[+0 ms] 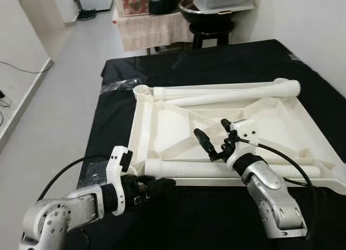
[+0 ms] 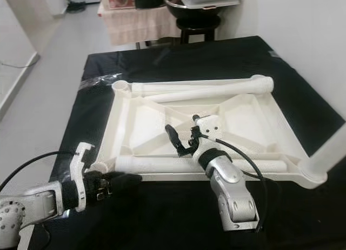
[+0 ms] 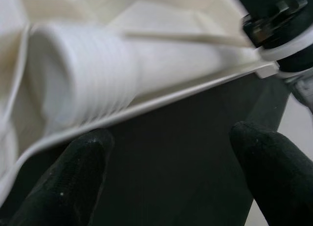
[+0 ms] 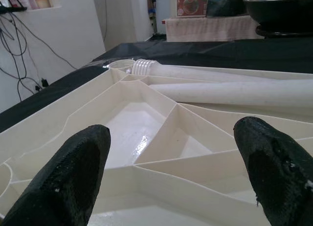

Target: Building children table

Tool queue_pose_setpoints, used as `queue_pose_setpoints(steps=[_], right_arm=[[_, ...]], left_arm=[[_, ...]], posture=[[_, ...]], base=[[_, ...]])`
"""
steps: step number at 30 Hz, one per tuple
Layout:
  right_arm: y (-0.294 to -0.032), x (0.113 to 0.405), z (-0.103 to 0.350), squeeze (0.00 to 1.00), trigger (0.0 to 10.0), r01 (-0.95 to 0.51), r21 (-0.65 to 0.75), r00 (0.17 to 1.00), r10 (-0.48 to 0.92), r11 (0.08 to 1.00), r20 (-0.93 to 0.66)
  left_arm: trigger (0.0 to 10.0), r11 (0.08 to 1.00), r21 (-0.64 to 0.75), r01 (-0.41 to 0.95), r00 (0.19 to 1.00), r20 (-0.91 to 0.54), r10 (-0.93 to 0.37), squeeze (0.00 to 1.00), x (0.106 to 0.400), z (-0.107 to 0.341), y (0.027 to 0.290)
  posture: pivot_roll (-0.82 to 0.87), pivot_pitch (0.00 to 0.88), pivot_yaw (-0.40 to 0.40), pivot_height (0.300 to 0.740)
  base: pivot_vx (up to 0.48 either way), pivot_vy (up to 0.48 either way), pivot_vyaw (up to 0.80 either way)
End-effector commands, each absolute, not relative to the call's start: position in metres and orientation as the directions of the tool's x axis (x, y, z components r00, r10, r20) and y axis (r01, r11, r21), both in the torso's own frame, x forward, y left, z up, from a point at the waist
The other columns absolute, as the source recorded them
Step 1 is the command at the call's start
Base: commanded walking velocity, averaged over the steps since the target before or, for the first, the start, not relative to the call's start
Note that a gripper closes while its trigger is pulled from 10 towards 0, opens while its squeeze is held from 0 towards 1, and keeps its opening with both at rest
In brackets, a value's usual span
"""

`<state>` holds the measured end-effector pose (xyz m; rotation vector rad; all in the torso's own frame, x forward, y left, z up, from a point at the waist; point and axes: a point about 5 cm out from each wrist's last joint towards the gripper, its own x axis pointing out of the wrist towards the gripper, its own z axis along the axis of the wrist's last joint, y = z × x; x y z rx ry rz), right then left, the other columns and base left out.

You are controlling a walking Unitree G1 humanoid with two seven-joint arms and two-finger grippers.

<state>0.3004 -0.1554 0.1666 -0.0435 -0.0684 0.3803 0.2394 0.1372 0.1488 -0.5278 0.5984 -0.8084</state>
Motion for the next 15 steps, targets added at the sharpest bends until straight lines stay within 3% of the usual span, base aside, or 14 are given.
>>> queue_pose_setpoints(steps=[1, 8, 15], right_arm=[[-0.155, 0.301, 0.168, 0.00, 10.0, -0.371, -0.061, 0.926, 0.374, 0.927, 0.058], [-0.156, 0.300, 0.166, 0.00, 10.0, -0.371, -0.064, 0.926, 0.374, 0.926, 0.052], [-0.156, 0.301, 0.166, 0.00, 10.0, -0.366, -0.068, 0.928, 0.370, 0.928, 0.050]], left_arm=[[10.0, 0.585, -0.656, 0.478, 0.530, -0.316, -0.787, 0.00, 0.239, 0.147, 0.138], [10.0, 0.611, -0.605, 0.510, 0.564, -0.301, -0.769, 0.00, 0.245, 0.161, 0.137], [10.0, 0.652, -0.568, 0.503, 0.676, -0.212, -0.706, 0.00, 0.266, 0.192, 0.146]], posture=[[-0.05, 0.119, 0.064, 0.740], [-0.05, 0.120, 0.062, 0.740], [-0.05, 0.118, 0.062, 0.740]], base=[[0.000, 0.000, 0.00], [0.000, 0.000, 0.00], [0.000, 0.000, 0.00]])
